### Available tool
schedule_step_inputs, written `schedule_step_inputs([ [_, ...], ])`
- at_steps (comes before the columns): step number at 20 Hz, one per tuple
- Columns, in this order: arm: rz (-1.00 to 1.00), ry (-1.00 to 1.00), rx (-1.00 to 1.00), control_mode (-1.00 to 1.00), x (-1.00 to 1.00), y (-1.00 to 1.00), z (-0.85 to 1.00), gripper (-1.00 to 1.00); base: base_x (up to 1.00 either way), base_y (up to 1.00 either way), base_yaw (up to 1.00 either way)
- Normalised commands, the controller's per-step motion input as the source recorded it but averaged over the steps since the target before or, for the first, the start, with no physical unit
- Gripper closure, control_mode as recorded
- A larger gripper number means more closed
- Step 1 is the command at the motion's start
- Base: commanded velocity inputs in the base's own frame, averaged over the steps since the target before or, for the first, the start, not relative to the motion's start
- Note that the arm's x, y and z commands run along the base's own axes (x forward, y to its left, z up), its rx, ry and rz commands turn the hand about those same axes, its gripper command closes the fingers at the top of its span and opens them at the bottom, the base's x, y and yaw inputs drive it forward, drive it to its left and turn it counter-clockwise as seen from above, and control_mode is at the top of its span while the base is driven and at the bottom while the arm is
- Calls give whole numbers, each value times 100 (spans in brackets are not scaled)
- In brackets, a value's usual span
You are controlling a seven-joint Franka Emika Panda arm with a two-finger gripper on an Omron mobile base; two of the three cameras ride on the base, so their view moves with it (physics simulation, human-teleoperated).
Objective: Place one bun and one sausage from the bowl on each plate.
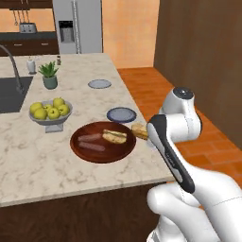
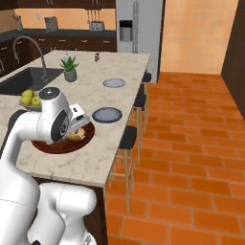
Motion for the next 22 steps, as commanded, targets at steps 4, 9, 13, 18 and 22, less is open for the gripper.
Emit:
schedule_step_inputs([
  [4, 0, 0, 0, 100, 0, 0, 0, 100, 58, -100, 8],
  [9, 0, 0, 0, 100, 0, 0, 0, 100, 84, -99, 40],
  [13, 0, 0, 0, 100, 0, 0, 0, 100, 18, -94, 66],
  [18, 0, 0, 0, 100, 0, 0, 0, 100, 0, -74, 81],
  [22, 0, 0, 0, 100, 0, 0, 0, 100, 0, -79, 79],
])
